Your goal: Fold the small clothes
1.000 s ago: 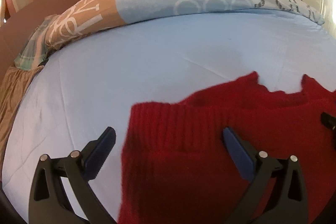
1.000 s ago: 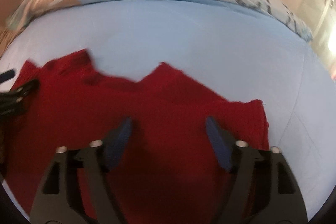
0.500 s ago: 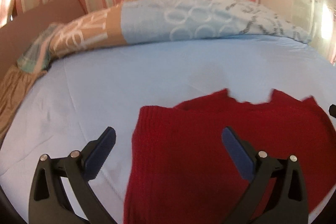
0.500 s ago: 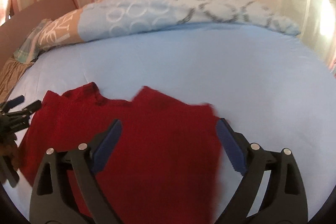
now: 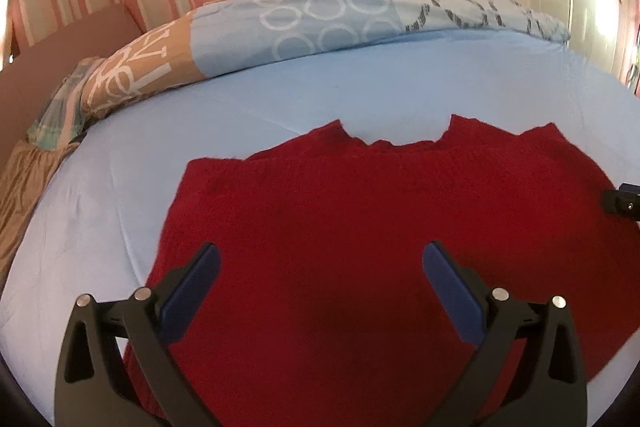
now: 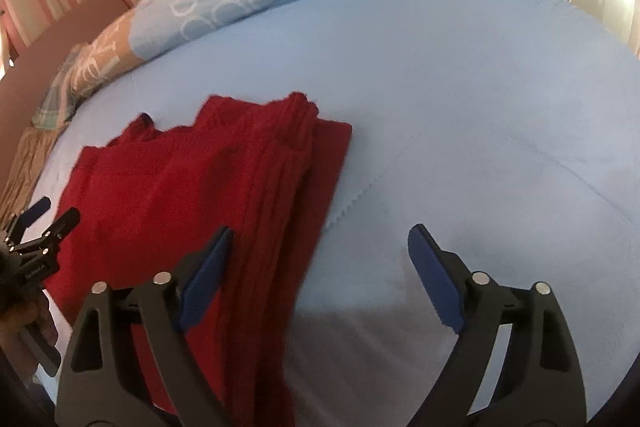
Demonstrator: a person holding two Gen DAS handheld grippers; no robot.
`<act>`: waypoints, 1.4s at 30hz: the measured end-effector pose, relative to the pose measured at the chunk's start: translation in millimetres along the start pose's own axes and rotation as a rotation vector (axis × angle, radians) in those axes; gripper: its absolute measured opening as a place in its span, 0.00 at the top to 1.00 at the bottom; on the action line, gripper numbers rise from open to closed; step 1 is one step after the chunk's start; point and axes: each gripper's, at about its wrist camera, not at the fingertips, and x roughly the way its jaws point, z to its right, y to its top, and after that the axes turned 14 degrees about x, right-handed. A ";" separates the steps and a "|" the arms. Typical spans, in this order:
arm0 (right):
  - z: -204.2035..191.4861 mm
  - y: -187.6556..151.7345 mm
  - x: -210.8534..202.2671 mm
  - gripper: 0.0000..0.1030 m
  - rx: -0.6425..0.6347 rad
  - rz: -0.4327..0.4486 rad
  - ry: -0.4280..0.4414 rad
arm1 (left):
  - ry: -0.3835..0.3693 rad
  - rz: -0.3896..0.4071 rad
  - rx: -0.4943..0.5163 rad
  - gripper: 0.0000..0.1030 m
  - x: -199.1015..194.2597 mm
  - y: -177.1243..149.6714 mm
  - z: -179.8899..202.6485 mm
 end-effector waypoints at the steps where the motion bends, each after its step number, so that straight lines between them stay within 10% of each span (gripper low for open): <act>1: 0.0 2.1 7.5 0.16 0.014 -0.021 0.008 | 0.002 -0.003 -0.002 0.02 4.5 2.6 0.6; 7: -10.4 3.7 30.9 0.23 -0.003 -0.090 0.029 | 0.020 -0.026 -0.006 0.02 25.1 6.8 -6.1; 10: -12.8 8.5 32.5 0.58 0.008 -0.140 0.110 | 0.013 -0.043 -0.036 0.02 31.5 4.1 -12.8; 14: -22.0 11.0 29.1 0.66 -0.010 -0.148 0.085 | 0.004 -0.060 -0.060 0.02 35.9 2.0 -15.9; 20: -22.3 10.6 30.9 0.35 -0.019 -0.134 -0.016 | 0.007 -0.057 -0.051 0.02 34.7 2.8 -14.0; 28: -14.6 6.3 41.0 0.19 0.040 -0.134 -0.064 | 0.008 -0.055 -0.084 0.02 34.2 0.9 -21.2; 32: -25.9 3.8 39.0 0.63 0.016 -0.161 0.010 | 0.006 -0.061 -0.086 0.02 35.7 -0.2 -20.3; 42: -58.9 1.8 12.9 0.77 -0.074 -0.040 -0.070 | 0.004 -0.057 -0.103 0.02 30.3 1.2 -31.3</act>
